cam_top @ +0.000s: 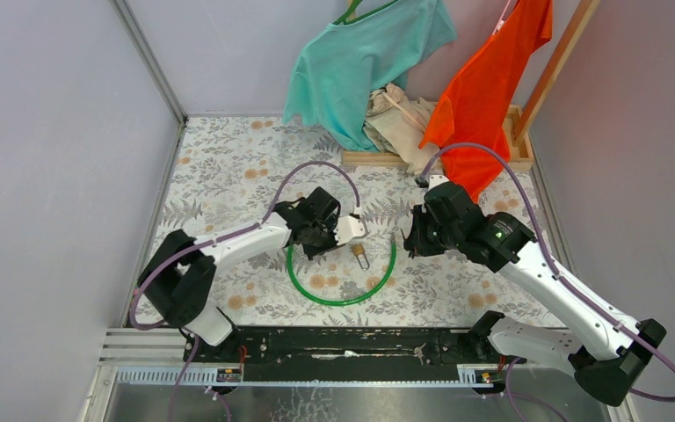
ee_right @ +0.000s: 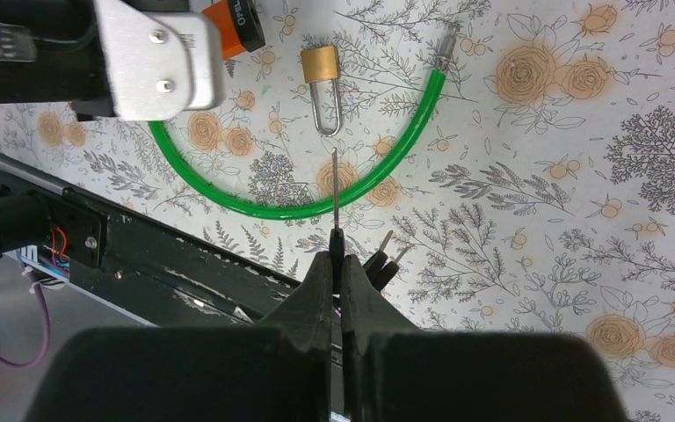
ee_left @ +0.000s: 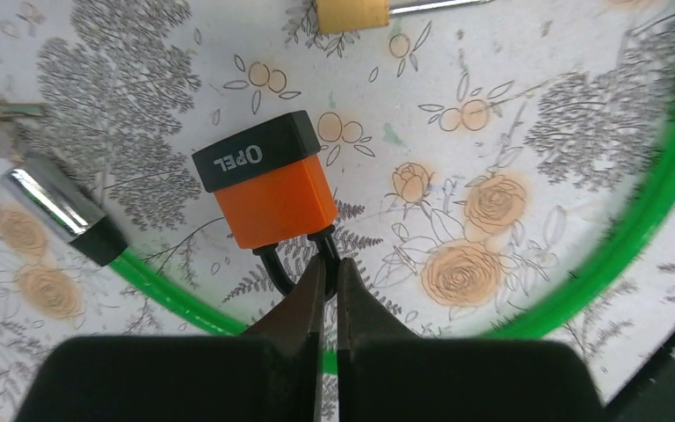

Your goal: Unlock with the key

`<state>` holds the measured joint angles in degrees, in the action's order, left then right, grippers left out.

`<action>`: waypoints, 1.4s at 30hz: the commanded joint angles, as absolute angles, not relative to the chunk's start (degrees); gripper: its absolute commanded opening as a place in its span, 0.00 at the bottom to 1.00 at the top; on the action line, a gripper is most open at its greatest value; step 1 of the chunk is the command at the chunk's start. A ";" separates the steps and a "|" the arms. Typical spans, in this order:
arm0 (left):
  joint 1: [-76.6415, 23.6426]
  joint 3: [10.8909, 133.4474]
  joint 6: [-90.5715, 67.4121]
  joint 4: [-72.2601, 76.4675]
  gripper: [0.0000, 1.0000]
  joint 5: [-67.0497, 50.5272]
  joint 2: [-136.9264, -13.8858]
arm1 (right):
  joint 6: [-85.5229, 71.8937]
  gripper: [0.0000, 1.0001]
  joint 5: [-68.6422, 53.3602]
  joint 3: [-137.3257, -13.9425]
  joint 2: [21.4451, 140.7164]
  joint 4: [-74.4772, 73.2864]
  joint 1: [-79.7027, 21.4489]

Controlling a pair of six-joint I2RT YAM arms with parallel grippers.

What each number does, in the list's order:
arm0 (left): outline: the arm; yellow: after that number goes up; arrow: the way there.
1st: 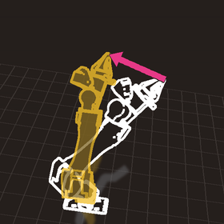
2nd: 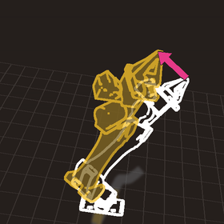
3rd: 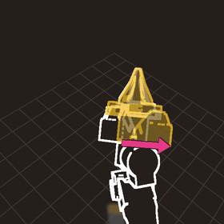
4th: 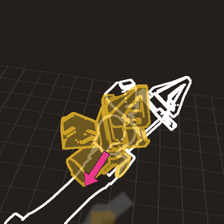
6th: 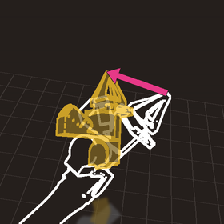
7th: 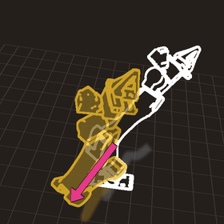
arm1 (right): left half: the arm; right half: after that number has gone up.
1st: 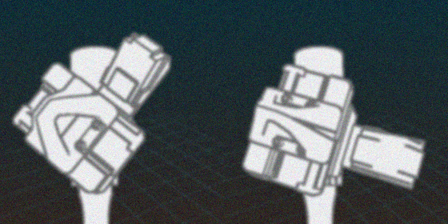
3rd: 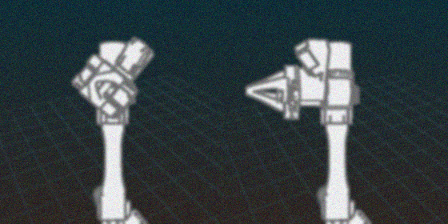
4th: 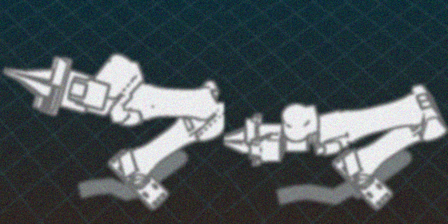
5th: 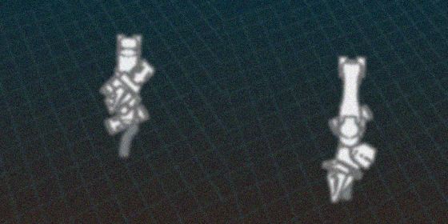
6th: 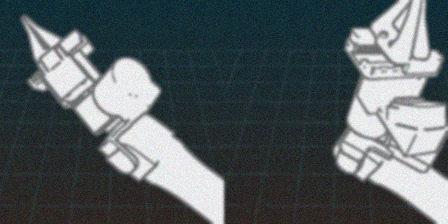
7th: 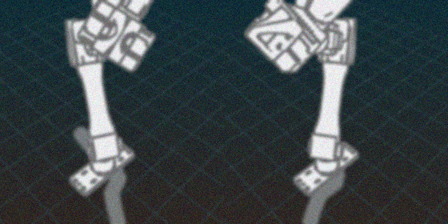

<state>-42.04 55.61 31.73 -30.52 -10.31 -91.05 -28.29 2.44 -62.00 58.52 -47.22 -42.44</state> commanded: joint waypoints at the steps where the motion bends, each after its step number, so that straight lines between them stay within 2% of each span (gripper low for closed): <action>1: -42.50 60.48 33.47 -37.50 0.00 -15.17 -85.91 | -27.20 0.00 3.70 -64.95 57.44 -45.20 -42.79; 8: -40.42 62.59 32.84 -45.85 0.00 -25.69 -87.06 | -27.05 0.00 3.41 -64.85 57.24 -45.16 -42.76; 14: -32.88 63.94 36.16 -48.10 0.00 -40.71 -81.62 | -27.05 0.00 3.95 -64.96 57.05 -45.70 -42.79; 17: -32.14 64.45 43.46 -50.56 0.00 -41.79 -76.05 | -26.98 0.00 4.70 -65.44 57.33 -46.20 -42.75; 19: -32.12 68.37 47.63 -57.25 0.00 -40.33 -75.64 | -26.92 0.00 4.96 -66.05 57.91 -46.63 -42.77; 23: -32.19 75.95 68.42 -71.77 0.00 -38.49 -69.86 | -26.22 0.00 5.00 -66.99 58.95 -46.25 -42.74; 26: -32.33 83.01 76.04 -78.90 0.00 -43.12 -67.39 | -25.87 0.00 4.95 -66.66 59.10 -44.79 -42.75; 34: -39.69 89.98 83.79 -82.24 0.00 -53.27 -63.77 | -24.30 0.00 4.61 -66.19 59.15 -43.41 -42.76; 42: -48.44 96.43 76.86 -83.06 0.00 -60.02 -64.82 | -24.14 0.00 5.27 -65.61 58.94 -43.19 -42.71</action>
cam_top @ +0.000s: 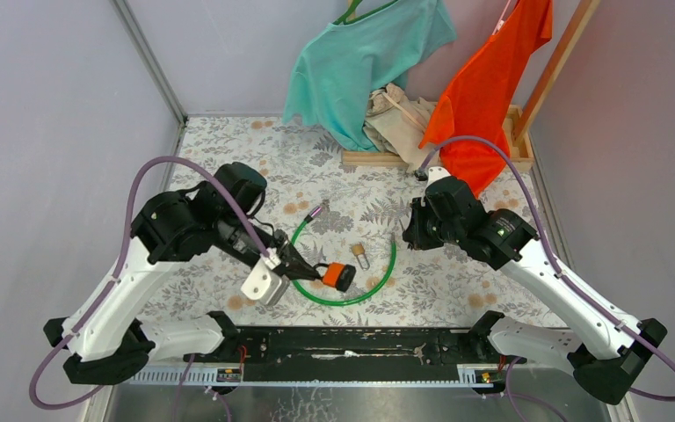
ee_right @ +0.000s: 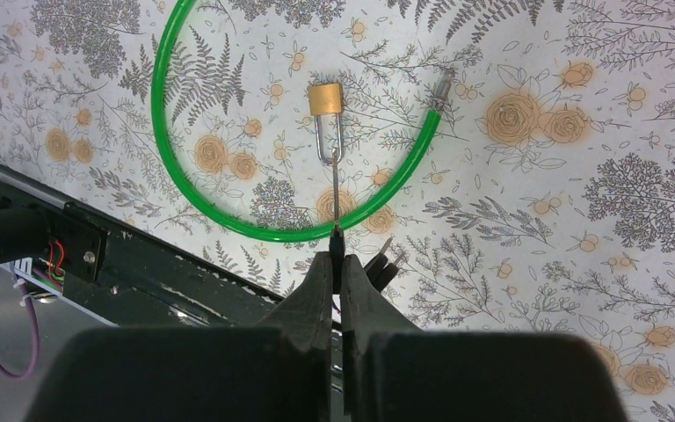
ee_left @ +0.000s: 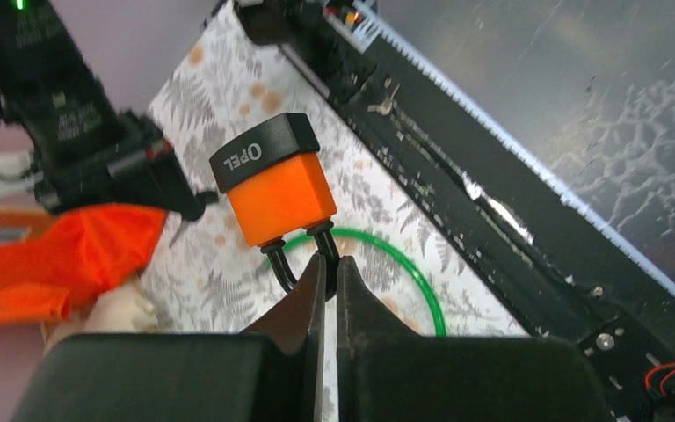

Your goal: Unlock with the key

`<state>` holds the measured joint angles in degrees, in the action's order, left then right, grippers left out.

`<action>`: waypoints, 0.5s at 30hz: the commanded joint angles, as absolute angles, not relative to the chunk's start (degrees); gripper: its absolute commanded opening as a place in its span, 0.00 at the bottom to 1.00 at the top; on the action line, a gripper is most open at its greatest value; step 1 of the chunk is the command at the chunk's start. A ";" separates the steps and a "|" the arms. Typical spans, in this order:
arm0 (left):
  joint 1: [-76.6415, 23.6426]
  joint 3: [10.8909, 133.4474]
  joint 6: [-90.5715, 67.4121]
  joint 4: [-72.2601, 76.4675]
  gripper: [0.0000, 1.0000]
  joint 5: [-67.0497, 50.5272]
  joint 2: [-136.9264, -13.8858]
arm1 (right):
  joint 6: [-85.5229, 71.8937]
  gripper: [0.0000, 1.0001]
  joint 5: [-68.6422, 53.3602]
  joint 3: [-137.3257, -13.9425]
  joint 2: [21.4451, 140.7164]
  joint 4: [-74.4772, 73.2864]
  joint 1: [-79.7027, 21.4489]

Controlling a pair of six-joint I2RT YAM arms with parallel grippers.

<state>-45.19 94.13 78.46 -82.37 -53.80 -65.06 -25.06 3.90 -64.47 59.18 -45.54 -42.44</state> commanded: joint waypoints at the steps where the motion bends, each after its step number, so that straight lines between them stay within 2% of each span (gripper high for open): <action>1: -49.34 96.42 76.51 -83.07 0.00 -60.03 -64.87 | -24.17 0.00 5.21 -65.65 58.95 -43.30 -42.71; 9: -52.65 100.47 64.88 -83.06 0.00 -67.10 -68.07 | -23.76 0.00 4.17 -66.08 58.90 -44.03 -42.72; 15: -52.65 97.21 61.76 -82.21 0.00 -69.18 -67.48 | -23.57 0.00 2.08 -66.13 58.13 -43.90 -42.72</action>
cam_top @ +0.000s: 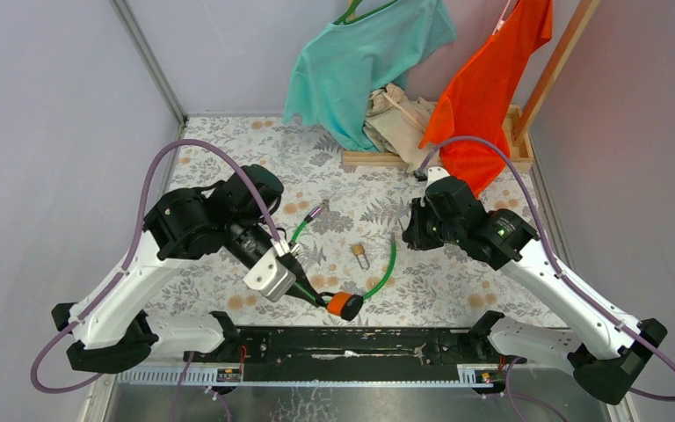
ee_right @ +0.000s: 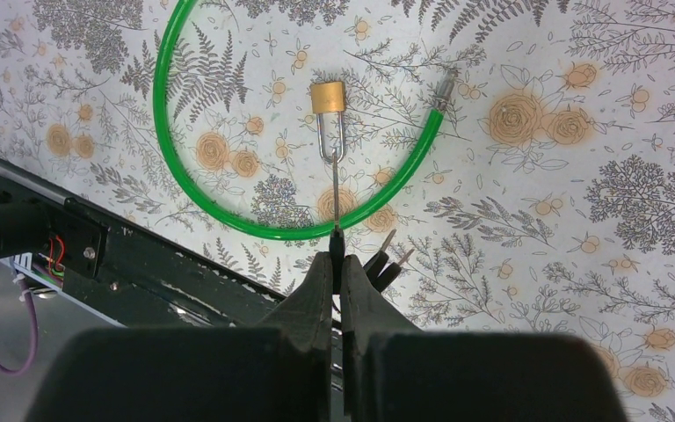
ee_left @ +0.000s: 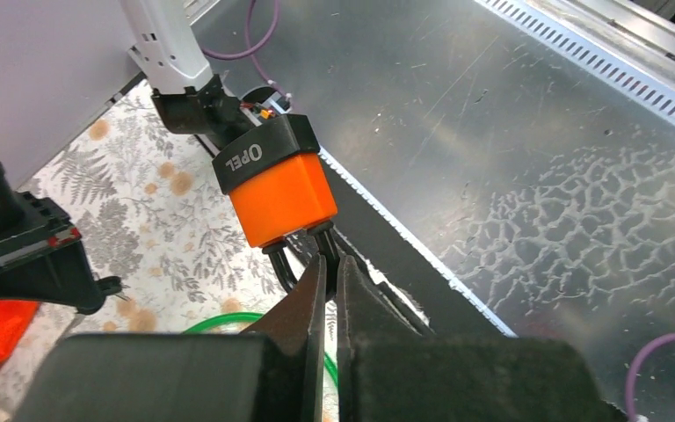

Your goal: Unlock with the key

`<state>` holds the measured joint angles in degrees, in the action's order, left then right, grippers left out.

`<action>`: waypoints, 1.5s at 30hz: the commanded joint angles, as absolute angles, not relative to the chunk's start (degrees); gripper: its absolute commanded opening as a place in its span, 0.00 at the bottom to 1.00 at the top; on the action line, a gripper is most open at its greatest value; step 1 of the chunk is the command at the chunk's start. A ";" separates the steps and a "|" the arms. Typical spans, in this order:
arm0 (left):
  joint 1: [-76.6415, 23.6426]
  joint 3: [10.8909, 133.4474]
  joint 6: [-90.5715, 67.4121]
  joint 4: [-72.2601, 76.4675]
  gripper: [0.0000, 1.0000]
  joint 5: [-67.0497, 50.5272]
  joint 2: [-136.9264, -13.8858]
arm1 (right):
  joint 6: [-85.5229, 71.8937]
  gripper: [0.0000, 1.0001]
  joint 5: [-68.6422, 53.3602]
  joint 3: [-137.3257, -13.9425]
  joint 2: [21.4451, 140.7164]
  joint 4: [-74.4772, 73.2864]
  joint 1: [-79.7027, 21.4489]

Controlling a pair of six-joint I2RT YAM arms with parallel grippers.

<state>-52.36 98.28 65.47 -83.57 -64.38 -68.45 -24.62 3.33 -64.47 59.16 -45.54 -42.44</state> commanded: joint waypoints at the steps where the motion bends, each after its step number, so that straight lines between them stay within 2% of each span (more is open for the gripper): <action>1: -52.67 96.52 62.51 -82.18 0.00 -68.41 -67.17 | -23.55 0.00 2.14 -66.14 58.02 -43.96 -42.68; 6: -52.66 92.70 68.64 -83.08 0.00 -60.10 -65.83 | -23.33 0.00 2.13 -66.87 58.19 -44.33 -42.65; 9: -52.63 84.64 76.38 -82.24 0.00 -49.73 -63.64 | -23.37 0.00 2.07 -67.86 58.67 -44.46 -42.72; 11: -52.65 75.52 78.78 -75.81 0.00 -39.71 -59.17 | -23.14 0.00 2.15 -68.40 58.83 -44.49 -42.75; 14: -52.64 57.66 79.36 -57.76 0.00 -26.61 -49.96 | -22.95 0.00 2.28 -68.88 59.10 -44.62 -42.67; 19: -52.56 37.70 81.76 -36.24 0.00 -18.91 -44.37 | -22.94 0.00 2.29 -69.55 59.52 -44.70 -42.66; 23: -51.39 32.33 77.98 -25.21 0.00 -18.43 -49.30 | -23.15 0.00 2.46 -69.64 59.20 -44.81 -42.71; 30: -43.37 31.73 79.58 -23.00 0.00 -25.86 -59.29 | -23.79 0.00 2.89 -69.42 58.43 -45.00 -42.67; 36: -41.83 30.03 81.53 -24.67 0.04 -27.82 -60.34 | -23.91 0.00 3.29 -69.14 58.18 -45.00 -42.71; 40: -41.33 30.81 76.61 -24.22 0.00 -30.32 -60.59 | -23.82 0.00 3.26 -69.12 58.51 -44.79 -42.72; 45: -37.89 40.91 67.07 -38.97 0.00 -41.28 -65.67 | -23.91 0.00 2.80 -69.07 58.45 -44.76 -42.68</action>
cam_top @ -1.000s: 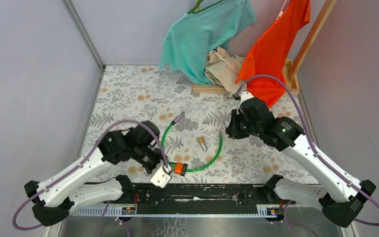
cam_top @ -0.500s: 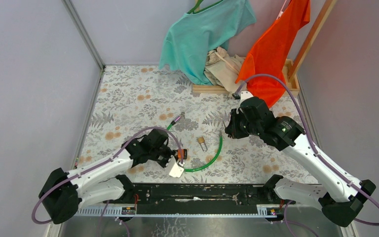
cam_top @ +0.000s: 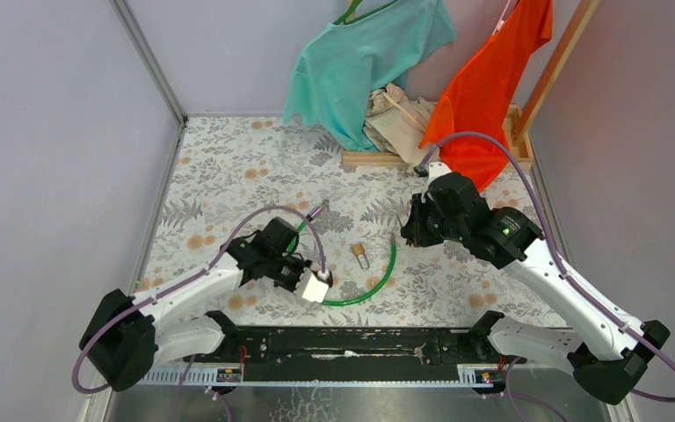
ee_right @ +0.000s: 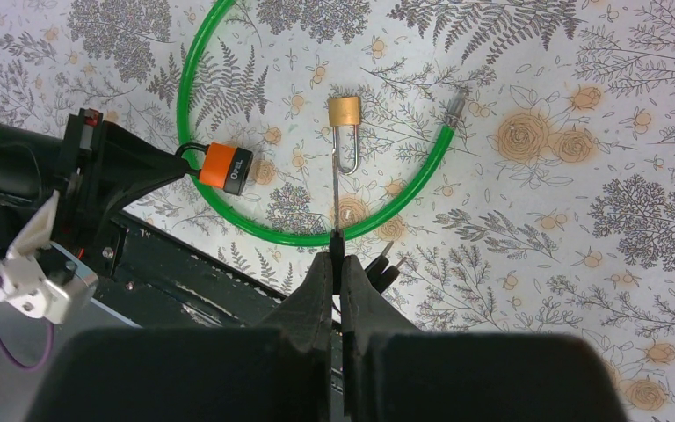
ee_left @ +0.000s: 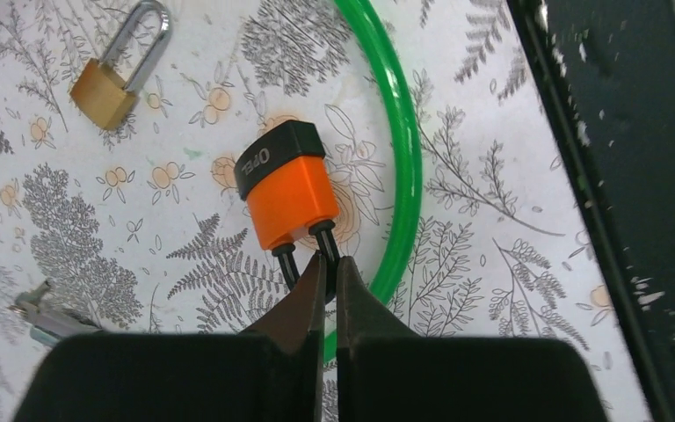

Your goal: Unlock with the key

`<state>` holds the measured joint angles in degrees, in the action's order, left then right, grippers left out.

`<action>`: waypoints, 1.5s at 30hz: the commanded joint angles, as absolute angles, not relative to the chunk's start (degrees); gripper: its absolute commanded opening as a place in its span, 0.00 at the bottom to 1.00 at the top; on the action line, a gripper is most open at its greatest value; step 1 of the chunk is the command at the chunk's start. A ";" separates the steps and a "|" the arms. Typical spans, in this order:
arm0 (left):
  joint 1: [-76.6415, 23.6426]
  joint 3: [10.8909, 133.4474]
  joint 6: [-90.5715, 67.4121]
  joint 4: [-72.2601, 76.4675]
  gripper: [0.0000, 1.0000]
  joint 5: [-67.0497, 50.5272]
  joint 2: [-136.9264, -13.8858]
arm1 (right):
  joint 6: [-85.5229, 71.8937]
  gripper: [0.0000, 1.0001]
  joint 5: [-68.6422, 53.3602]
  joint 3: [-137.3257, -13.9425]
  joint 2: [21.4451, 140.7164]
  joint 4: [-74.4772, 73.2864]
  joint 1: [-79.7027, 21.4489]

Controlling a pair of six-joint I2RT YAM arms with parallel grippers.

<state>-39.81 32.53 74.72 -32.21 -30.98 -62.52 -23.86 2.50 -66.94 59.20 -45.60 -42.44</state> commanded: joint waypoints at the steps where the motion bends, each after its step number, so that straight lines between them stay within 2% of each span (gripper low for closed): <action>1: -37.73 42.79 67.14 -42.35 0.00 -42.56 -66.92 | -23.92 0.00 2.81 -68.96 58.45 -44.79 -42.76; 3: -37.89 43.39 68.20 -44.57 0.00 -41.55 -67.15 | -23.94 0.00 2.73 -68.93 58.49 -44.70 -42.78; 9: -39.04 33.71 73.49 -38.77 0.00 -30.10 -58.79 | -24.16 0.00 2.37 -69.02 58.71 -44.43 -42.73; 15: -39.12 29.83 70.15 -34.97 0.00 -24.63 -57.12 | -24.43 0.00 2.38 -68.97 58.56 -44.45 -42.69; 17: -39.11 29.27 69.05 -32.98 0.04 -23.53 -57.32 | -24.60 0.00 2.29 -68.87 58.54 -44.43 -42.77; 20: -39.11 29.51 67.83 -32.56 0.16 -23.35 -57.75 | -24.71 0.00 2.24 -68.82 58.47 -44.55 -42.76; 21: -39.11 29.68 67.72 -33.05 0.23 -23.37 -57.81 | -24.68 0.00 2.35 -68.76 58.38 -44.54 -42.76; 22: -39.11 29.70 67.34 -33.50 0.40 -23.35 -57.64 | -24.69 0.00 2.41 -68.67 58.30 -44.55 -42.76; 25: -39.11 29.88 67.58 -35.78 0.60 -23.54 -56.44 | -24.70 0.00 2.53 -68.55 58.27 -44.64 -42.75; 26: -39.22 30.03 67.59 -36.57 0.71 -23.70 -55.83 | -24.70 0.00 2.55 -68.58 58.27 -44.59 -42.72; 28: -39.62 30.03 67.47 -37.04 0.98 -23.96 -54.38 | -24.63 0.00 2.55 -68.69 58.46 -44.52 -42.68; 33: -43.91 30.88 60.04 -31.22 1.00 -21.76 -52.66 | -24.43 0.00 2.61 -68.53 58.73 -44.26 -42.76; 38: -48.45 32.63 53.87 -26.36 1.00 -19.10 -58.40 | -24.68 0.00 3.02 -68.32 58.42 -44.17 -42.71; 42: -48.95 35.84 48.42 -24.89 0.89 -14.77 -66.82 | -24.89 0.00 3.71 -68.27 57.86 -44.56 -42.68; 45: -48.99 35.90 47.91 -23.91 0.85 -12.48 -67.81 | -25.09 0.00 3.96 -67.73 57.50 -44.80 -42.70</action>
<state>-48.77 34.24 52.27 -28.27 -17.04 -66.63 -24.38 2.55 -66.94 59.05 -45.58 -42.44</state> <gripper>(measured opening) 0.870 0.023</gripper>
